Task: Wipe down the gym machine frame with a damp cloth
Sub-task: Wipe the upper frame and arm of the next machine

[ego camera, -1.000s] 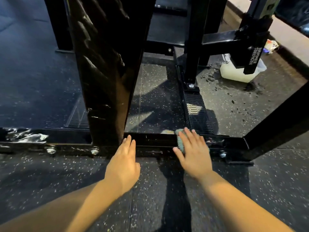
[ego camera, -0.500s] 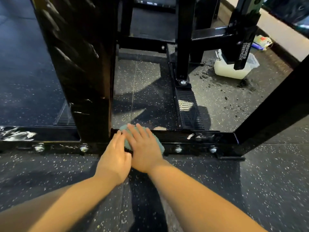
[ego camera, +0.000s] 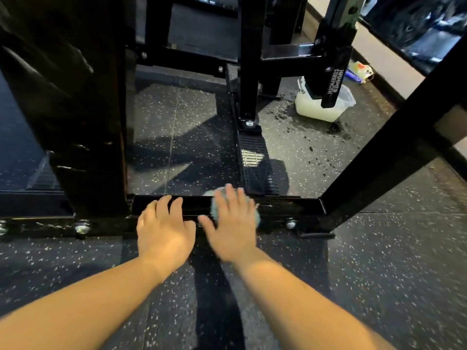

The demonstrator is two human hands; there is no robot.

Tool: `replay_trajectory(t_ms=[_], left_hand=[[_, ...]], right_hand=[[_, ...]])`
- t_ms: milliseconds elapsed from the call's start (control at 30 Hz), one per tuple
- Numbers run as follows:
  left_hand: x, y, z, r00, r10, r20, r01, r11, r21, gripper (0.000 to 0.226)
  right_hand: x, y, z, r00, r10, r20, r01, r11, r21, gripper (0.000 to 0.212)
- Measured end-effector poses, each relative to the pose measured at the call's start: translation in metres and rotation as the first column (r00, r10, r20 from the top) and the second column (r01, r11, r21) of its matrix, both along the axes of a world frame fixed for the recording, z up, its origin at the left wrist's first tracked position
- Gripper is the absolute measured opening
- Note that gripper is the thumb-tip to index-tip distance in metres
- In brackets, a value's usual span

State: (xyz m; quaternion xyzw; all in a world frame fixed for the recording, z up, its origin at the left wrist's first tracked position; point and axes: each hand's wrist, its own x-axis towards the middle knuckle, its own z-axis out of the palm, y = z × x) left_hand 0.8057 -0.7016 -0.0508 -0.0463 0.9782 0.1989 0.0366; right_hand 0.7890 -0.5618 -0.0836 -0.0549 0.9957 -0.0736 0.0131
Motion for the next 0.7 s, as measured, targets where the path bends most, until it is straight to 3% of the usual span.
replay_trajectory(t_ms=[100,167,300,367,433,500,567,633,700], left_hand=[[0.001,0.014,-0.002,1.0,-0.006,0.014,0.006,0.999,-0.05,0.054],[0.0,0.017,-0.003,0.997,-0.023,0.072,0.032,0.992,-0.123,0.055],[0.002,0.017,-0.004,0.985,-0.062,0.162,0.097,0.972,-0.216,0.059],[0.002,0.017,-0.002,0.983,-0.067,0.169,0.103,0.971,-0.217,0.061],[-0.001,0.017,0.001,0.982,-0.074,0.173,0.111,0.97,-0.218,0.06],[-0.002,0.017,0.001,0.981,-0.077,0.18,0.113,0.973,-0.199,0.06],[-0.003,0.014,-0.001,0.98,-0.079,0.184,0.116,0.973,-0.197,0.062],[-0.001,0.012,-0.003,0.98,-0.089,0.177,0.126,0.969,-0.213,0.065],[0.002,0.01,-0.004,0.982,-0.099,0.159,0.133,0.966,-0.22,0.068]], right_hand=[[0.003,-0.016,0.001,0.966,0.251,0.064,-0.244,0.964,-0.101,0.076],[-0.003,0.02,-0.002,0.95,0.314,0.007,-0.313,0.948,-0.054,0.068],[-0.009,0.134,0.003,0.998,0.007,0.059,-0.011,0.998,0.057,0.084],[-0.01,0.168,0.007,0.976,-0.182,0.123,0.171,0.981,0.088,0.078],[-0.013,0.166,0.008,0.939,-0.335,0.08,0.327,0.939,0.105,0.066],[-0.017,0.134,0.006,0.905,-0.424,0.027,0.419,0.902,0.109,0.068],[-0.014,0.081,0.0,0.949,-0.315,-0.007,0.315,0.948,0.036,0.079],[-0.003,0.027,-0.005,0.995,-0.085,-0.06,0.081,0.995,-0.063,0.08],[0.009,-0.002,-0.004,0.99,0.142,-0.003,-0.142,0.987,-0.072,0.076]])
